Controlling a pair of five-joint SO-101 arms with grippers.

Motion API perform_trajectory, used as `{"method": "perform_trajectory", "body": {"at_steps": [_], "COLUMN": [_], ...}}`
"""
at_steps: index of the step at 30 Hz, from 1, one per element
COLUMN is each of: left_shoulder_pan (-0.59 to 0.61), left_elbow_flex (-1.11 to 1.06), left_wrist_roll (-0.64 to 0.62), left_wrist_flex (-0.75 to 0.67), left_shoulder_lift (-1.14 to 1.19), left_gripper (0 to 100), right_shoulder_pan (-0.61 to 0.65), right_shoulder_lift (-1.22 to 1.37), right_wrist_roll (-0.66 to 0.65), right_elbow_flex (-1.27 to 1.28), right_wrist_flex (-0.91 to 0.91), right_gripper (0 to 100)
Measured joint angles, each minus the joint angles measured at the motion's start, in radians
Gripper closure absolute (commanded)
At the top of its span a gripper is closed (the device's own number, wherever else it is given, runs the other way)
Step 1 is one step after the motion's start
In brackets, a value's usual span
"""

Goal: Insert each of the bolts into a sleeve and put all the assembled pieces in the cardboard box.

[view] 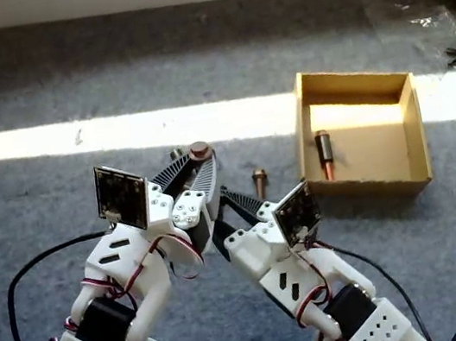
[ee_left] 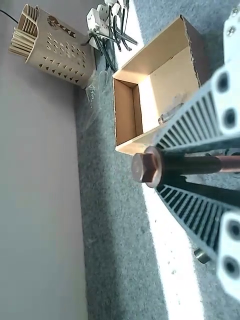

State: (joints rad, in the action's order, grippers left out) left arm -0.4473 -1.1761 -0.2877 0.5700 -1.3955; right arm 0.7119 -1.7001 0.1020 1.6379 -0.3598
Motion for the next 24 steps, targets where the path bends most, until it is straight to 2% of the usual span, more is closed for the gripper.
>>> {"method": "perform_trajectory", "body": {"at_steps": [11,24], "left_shoulder_pan": [-0.002,-0.003], "left_elbow_flex": [-0.048,-0.104], "left_wrist_roll": [0.000,0.000], "left_wrist_flex": [0.000,0.000], "left_shoulder_lift": [0.000,-0.002], "left_gripper": [99,99], "right_shoulder_pan": [-0.041,-0.041], "right_shoulder_lift": [0.000,0.000], "right_wrist_roll": [-0.051,-0.052], "right_elbow_flex": [0.000,0.000], "right_wrist_flex": [0.000,0.000], "right_gripper": [99.4,99.4]}}
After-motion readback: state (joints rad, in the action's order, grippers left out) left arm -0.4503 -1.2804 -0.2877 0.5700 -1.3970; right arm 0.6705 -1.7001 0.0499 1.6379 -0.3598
